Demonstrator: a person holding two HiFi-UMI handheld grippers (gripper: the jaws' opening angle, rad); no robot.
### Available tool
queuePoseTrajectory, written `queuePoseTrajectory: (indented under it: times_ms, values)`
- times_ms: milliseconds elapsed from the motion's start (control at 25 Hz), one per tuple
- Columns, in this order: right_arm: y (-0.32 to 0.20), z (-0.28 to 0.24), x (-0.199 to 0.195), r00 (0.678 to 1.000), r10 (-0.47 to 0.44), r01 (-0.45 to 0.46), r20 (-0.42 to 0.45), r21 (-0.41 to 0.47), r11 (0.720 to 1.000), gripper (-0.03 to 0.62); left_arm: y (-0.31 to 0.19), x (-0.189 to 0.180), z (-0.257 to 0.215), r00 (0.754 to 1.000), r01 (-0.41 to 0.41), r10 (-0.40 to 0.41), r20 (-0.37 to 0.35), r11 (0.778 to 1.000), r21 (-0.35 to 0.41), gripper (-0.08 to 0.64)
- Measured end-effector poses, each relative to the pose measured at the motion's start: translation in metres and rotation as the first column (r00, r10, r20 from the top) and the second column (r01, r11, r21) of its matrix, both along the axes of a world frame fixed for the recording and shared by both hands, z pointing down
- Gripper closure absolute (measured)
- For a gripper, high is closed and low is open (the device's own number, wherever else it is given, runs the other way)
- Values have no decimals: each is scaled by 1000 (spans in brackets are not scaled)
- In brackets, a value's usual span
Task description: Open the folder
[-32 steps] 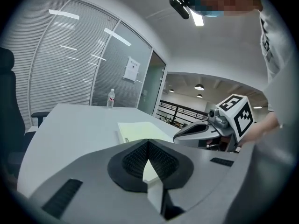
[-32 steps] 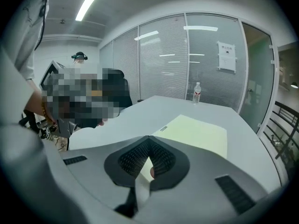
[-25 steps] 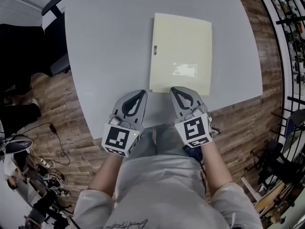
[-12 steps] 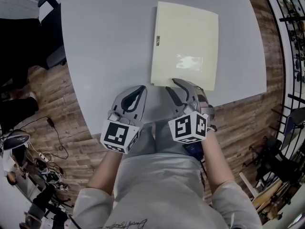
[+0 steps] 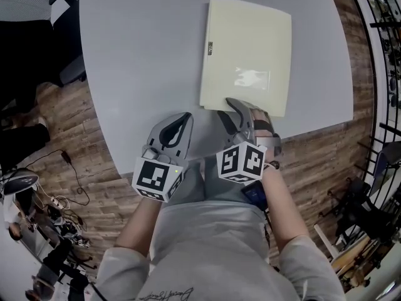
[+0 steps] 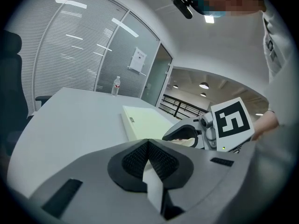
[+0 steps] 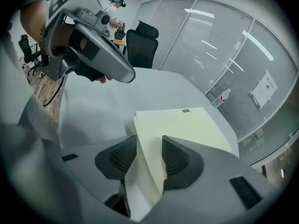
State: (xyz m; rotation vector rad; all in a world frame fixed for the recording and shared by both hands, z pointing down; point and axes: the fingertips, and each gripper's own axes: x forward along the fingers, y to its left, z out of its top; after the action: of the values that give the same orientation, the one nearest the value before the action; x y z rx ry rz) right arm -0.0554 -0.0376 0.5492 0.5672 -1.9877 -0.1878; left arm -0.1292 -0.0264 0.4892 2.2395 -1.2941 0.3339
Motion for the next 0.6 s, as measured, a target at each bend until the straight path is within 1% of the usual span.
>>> queuePoseTrajectory:
  times_ms: [200, 320, 400, 600]
  values:
    - [-3, 7, 0, 1000, -8, 9, -27, 27, 1000, 414, 0, 0, 3, 1000, 3, -3, -1, 1000, -3, 551]
    - [-5, 7, -2, 1000, -3, 4, -11, 26, 1000, 427, 0, 0, 4, 1000, 1, -1, -2, 1000, -5, 551]
    - [-4, 5, -3, 1000, 10, -10, 21, 1, 1000, 439, 1, 0, 6, 1000, -1, 1, -3, 1000, -9, 551]
    - [-4, -3, -3, 991, 61, -50, 117, -97, 994, 465, 0, 3, 11, 1000, -12, 12, 0, 1000, -18, 551]
